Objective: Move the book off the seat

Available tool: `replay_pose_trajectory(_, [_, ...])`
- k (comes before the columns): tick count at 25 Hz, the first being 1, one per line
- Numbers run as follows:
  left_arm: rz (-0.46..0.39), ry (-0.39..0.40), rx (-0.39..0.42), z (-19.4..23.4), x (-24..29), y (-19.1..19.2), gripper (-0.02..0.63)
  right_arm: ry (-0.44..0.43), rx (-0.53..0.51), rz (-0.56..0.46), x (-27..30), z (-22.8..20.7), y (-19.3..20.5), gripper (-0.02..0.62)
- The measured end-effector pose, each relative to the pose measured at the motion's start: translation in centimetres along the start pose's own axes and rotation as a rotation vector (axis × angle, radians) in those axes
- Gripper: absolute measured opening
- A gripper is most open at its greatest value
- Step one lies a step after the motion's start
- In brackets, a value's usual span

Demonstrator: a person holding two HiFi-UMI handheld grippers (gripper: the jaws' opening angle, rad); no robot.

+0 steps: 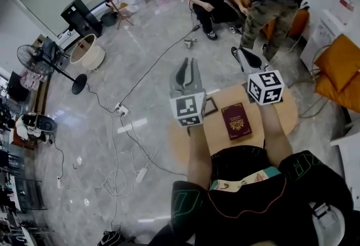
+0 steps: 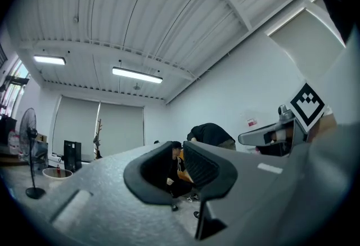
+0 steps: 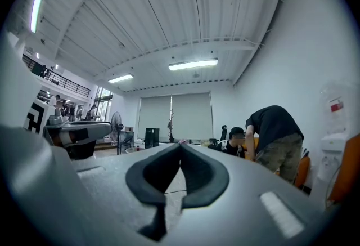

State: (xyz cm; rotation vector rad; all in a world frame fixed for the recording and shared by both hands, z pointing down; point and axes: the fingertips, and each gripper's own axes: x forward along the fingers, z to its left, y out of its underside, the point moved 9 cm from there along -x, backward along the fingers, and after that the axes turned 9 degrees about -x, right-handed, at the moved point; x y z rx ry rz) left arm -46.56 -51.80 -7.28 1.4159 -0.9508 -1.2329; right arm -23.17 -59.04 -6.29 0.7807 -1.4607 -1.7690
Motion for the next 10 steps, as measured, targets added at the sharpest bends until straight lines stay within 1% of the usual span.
replay_pose_trajectory(3, [0.022, 0.003, -0.014, 0.1, 0.5, 0.6, 0.048, 0.026, -0.001, -0.008, -0.1, -0.5, 0.2, 0.003])
replay_pose_trajectory(8, [0.043, 0.013, -0.011, 0.2, 1.6, 1.2, 0.048, 0.047, -0.005, -0.008, 0.5, -1.4, 0.5, 0.003])
replay_pose_trajectory(10, [0.045, 0.018, -0.010, 0.2, 2.1, 1.4, 0.027, 0.065, -0.008, -0.008, 0.7, -1.9, 0.6, 0.003])
